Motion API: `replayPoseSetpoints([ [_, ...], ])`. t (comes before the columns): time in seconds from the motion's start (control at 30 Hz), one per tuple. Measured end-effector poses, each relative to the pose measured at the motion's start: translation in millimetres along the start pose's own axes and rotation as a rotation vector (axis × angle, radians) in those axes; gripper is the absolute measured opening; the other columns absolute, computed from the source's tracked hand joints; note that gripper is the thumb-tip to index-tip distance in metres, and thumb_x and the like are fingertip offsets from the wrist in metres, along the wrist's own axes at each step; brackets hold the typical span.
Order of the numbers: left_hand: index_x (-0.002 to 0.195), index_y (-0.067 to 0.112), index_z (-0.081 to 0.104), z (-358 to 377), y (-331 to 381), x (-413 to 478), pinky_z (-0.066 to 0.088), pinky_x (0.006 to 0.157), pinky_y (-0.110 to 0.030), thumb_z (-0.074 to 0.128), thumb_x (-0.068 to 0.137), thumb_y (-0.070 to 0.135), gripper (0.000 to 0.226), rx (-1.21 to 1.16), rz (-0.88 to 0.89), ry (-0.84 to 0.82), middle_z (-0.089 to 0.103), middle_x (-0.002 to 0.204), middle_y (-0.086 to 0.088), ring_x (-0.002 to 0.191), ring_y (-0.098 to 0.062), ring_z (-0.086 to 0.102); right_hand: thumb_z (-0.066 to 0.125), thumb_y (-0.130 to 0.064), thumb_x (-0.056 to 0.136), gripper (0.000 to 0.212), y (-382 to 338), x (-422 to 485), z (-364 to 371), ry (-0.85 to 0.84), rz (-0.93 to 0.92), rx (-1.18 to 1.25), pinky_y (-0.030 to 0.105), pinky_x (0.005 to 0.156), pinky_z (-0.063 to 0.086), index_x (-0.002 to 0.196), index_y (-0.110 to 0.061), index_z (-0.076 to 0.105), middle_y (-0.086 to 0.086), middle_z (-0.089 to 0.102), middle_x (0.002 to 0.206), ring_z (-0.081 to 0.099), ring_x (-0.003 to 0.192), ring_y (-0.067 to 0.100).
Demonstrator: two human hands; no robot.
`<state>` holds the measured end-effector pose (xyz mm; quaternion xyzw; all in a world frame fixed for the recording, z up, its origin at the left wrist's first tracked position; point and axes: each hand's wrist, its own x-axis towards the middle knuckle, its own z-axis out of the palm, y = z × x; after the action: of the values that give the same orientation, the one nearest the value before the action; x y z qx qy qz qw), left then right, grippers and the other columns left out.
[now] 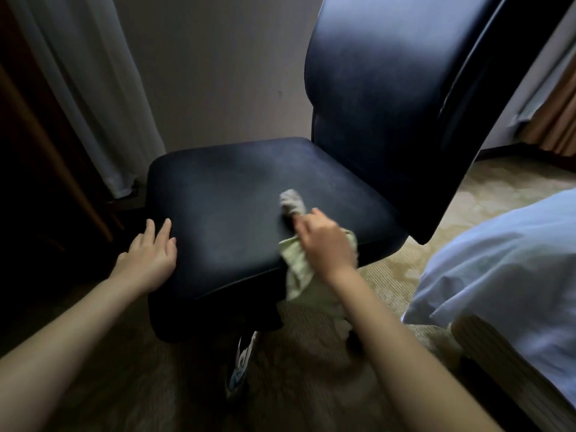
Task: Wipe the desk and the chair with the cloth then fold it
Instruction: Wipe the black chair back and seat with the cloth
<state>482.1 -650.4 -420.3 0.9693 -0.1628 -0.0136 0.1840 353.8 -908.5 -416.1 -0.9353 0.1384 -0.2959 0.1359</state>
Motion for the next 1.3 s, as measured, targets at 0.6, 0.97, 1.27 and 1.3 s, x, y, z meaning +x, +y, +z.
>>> replayPoseSetpoints([
  [0.6,0.148,0.036,-0.009,20.6,70.6,-43.5,-0.008,0.112,-0.056,-0.017,0.063,0.059,0.089,0.165,0.362,-0.192,-0.021,0.156,0.004,0.142,-0.025,-0.023,0.027,-0.016,0.099,0.034,20.6,74.4,-3.6,-0.315,-0.062,-0.383,0.039,0.086,0.028,0.115,-0.018,0.057,0.007,0.056,0.12,0.042,0.113,0.027],
  [0.97,0.146,0.015,0.018,15.5,102.7,25.3,0.011,0.116,-0.045,0.038,0.097,0.037,0.057,-0.092,0.282,0.065,0.027,0.151,-0.007,0.139,-0.023,0.024,0.018,-0.047,0.086,0.061,2.1,54.9,8.0,-0.382,-0.343,-0.053,0.04,0.086,0.034,0.111,-0.012,0.062,0.008,0.061,0.111,0.045,0.095,0.032],
  [1.27,0.142,0.019,0.03,34.4,92.5,58.5,0.012,0.114,-0.037,0.029,0.093,0.048,0.057,-0.074,0.241,0.249,0.045,0.141,0.002,0.134,-0.012,0.034,0.037,-0.034,0.099,0.031,119.0,188.3,35.8,-0.272,0.227,-0.335,0.043,0.096,0.035,0.124,-0.025,0.053,0.011,0.037,0.131,0.035,0.116,0.035],
  [1.3,0.141,0.019,0.033,36.1,93.0,57.9,0.012,0.113,-0.037,0.022,0.088,0.052,0.063,-0.06,0.244,0.263,0.046,0.14,0.003,0.133,-0.011,0.035,0.036,-0.036,0.099,0.03,124.6,197.7,37.3,-0.239,0.281,-0.353,0.044,0.096,0.033,0.121,-0.024,0.053,0.013,0.036,0.13,0.033,0.116,0.036],
])
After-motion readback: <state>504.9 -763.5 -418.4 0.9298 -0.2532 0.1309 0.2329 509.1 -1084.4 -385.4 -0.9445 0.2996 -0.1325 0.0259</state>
